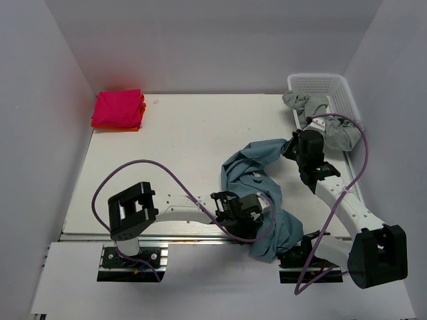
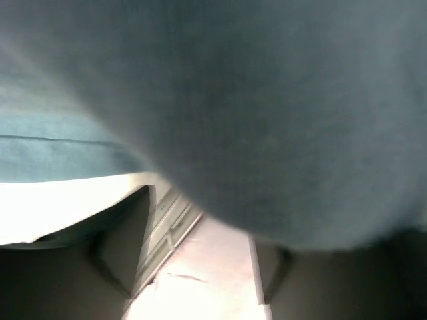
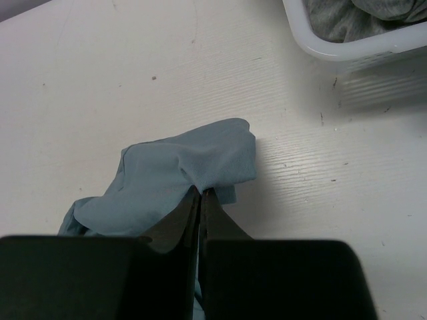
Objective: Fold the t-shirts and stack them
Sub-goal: Flatten out the tshirt
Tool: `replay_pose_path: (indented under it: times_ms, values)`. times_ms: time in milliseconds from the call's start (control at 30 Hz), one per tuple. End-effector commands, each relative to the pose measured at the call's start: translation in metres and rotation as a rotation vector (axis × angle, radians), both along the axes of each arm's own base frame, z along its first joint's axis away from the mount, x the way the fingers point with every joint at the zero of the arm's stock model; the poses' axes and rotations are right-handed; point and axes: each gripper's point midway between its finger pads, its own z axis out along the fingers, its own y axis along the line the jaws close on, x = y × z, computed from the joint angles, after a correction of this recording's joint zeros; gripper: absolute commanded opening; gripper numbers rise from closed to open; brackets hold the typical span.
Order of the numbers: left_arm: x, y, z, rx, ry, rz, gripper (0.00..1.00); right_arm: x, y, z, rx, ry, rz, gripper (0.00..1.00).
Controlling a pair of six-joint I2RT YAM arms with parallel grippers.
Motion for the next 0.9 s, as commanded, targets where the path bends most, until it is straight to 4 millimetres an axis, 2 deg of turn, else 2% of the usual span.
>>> replay_pose_path:
  times_ms: [0, 33, 67, 133, 200, 233, 300, 400, 433, 467, 500, 533, 567, 600, 633, 667, 700, 733, 767, 833, 867]
  values:
    - [0.01, -0.011, 0.015, -0.029, -0.064, 0.03, 0.64, 0.008, -0.003, 0.014, 0.02, -0.059, -0.029, 0.0]
    - [0.013, -0.01, 0.015, -0.025, -0.078, 0.038, 0.56, 0.008, -0.004, 0.014, 0.018, -0.059, -0.029, 0.0]
    - [0.015, -0.01, 0.015, -0.025, -0.081, 0.053, 0.42, 0.008, -0.004, 0.013, 0.018, -0.056, -0.032, 0.0]
    - [0.018, -0.007, 0.015, -0.021, -0.099, 0.063, 0.29, 0.008, -0.004, 0.014, 0.021, -0.059, -0.032, 0.0]
    - [0.023, -0.003, 0.019, -0.032, -0.129, 0.101, 0.05, 0.007, -0.005, 0.015, 0.021, -0.064, -0.034, 0.0]
    - [0.026, -0.003, 0.023, -0.04, -0.143, 0.108, 0.0, 0.007, -0.005, 0.015, 0.021, -0.06, -0.033, 0.0]
    - [0.029, 0.003, 0.029, -0.057, -0.159, 0.157, 0.0, 0.006, -0.006, 0.018, 0.019, -0.069, -0.031, 0.0]
    - [0.051, 0.024, 0.039, -0.041, -0.25, 0.29, 0.0, 0.004, -0.007, 0.025, 0.02, -0.088, -0.036, 0.0]
    - [0.06, 0.028, 0.057, -0.078, -0.275, 0.334, 0.0, 0.004, -0.008, 0.029, 0.02, -0.097, -0.038, 0.0]
    - [0.065, 0.038, 0.062, -0.074, -0.306, 0.372, 0.0, 0.003, -0.009, 0.034, 0.021, -0.107, -0.039, 0.0]
    - [0.083, 0.053, 0.074, -0.059, -0.412, 0.45, 0.0, 0.004, -0.009, 0.039, 0.024, -0.118, -0.039, 0.0]
    - [0.09, 0.071, 0.081, -0.02, -0.454, 0.521, 0.0, 0.004, -0.009, 0.048, 0.023, -0.137, -0.04, 0.0]
    - [0.097, 0.084, 0.099, -0.029, -0.504, 0.574, 0.0, 0.002, -0.011, 0.059, 0.02, -0.166, -0.04, 0.0]
    - [0.111, 0.107, 0.116, 0.006, -0.59, 0.674, 0.0, 0.003, -0.012, 0.072, 0.02, -0.195, -0.042, 0.0]
    - [0.116, 0.117, 0.127, 0.009, -0.637, 0.722, 0.0, 0.004, -0.013, 0.088, 0.018, -0.231, -0.044, 0.0]
    - [0.126, 0.128, 0.151, -0.016, -0.712, 0.788, 0.0, 0.002, -0.016, 0.104, 0.023, -0.273, -0.059, 0.0]
    - [0.129, 0.136, 0.161, -0.02, -0.743, 0.823, 0.0, 0.003, -0.017, 0.129, 0.024, -0.322, -0.066, 0.0]
    - [0.132, 0.15, 0.168, -0.005, -0.769, 0.871, 0.0, 0.001, -0.023, 0.142, 0.01, -0.354, -0.085, 0.0]
    - [0.138, 0.155, 0.187, -0.025, -0.821, 0.9, 0.0, 0.0, -0.026, 0.153, 0.011, -0.378, -0.097, 0.0]
    - [0.139, 0.173, 0.209, -0.037, -0.869, 0.944, 0.0, -0.005, -0.038, 0.193, -0.011, -0.463, -0.147, 0.0]
    - [0.143, 0.179, 0.23, -0.063, -0.918, 0.975, 0.0, -0.007, -0.041, 0.202, -0.017, -0.482, -0.162, 0.0]
